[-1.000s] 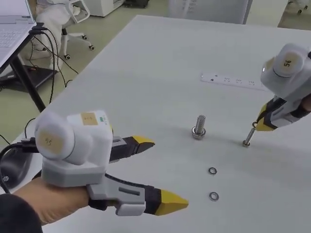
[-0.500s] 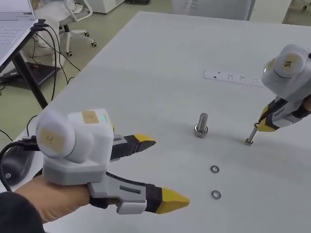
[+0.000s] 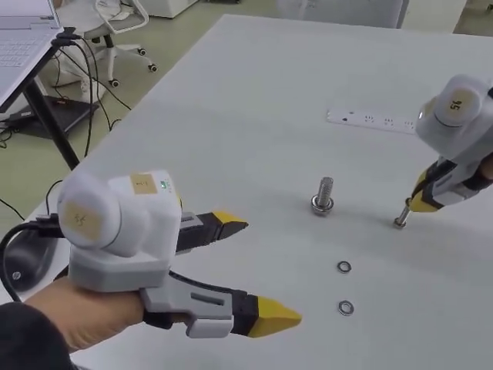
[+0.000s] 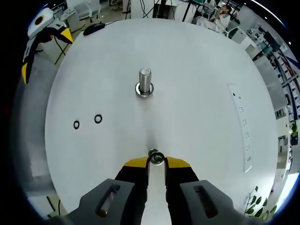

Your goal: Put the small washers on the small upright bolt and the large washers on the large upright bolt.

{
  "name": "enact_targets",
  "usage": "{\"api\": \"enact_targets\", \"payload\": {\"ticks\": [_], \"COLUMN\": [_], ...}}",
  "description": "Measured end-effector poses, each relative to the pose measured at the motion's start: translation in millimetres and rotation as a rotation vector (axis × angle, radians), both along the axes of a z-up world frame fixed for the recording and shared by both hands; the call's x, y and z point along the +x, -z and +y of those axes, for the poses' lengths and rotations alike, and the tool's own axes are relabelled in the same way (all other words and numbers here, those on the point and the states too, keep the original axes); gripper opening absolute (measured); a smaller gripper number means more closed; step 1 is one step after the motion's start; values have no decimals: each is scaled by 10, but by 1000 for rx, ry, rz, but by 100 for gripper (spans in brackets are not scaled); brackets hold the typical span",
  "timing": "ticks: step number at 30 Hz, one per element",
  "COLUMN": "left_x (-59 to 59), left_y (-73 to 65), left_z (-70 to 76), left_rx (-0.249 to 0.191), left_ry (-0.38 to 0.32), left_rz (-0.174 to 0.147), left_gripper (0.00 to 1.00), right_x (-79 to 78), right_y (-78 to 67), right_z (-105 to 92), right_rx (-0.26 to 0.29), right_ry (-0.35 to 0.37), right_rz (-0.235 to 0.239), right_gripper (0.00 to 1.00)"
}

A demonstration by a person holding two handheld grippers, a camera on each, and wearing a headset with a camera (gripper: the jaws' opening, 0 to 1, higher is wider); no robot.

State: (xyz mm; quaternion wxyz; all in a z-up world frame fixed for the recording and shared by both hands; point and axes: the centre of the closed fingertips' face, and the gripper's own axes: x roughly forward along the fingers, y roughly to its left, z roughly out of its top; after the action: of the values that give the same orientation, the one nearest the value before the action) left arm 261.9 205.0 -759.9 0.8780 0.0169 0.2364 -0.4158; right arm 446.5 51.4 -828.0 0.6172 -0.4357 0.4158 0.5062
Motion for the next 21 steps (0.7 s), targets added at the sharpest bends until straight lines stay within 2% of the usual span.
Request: {"api": "enact_targets", "payload": {"ticks": [21], "left_x": [8], "left_y": [11], "left_z": [22], "left_rx": [5], "left_ry": [-8], "left_rz": [11], "left_gripper": [79], "right_x": [-9], "right_y": [328], "right_z": [-16], "right_rx": [-33], "right_ry": [9], "right_rz": [39], "right_gripper": [14]}}
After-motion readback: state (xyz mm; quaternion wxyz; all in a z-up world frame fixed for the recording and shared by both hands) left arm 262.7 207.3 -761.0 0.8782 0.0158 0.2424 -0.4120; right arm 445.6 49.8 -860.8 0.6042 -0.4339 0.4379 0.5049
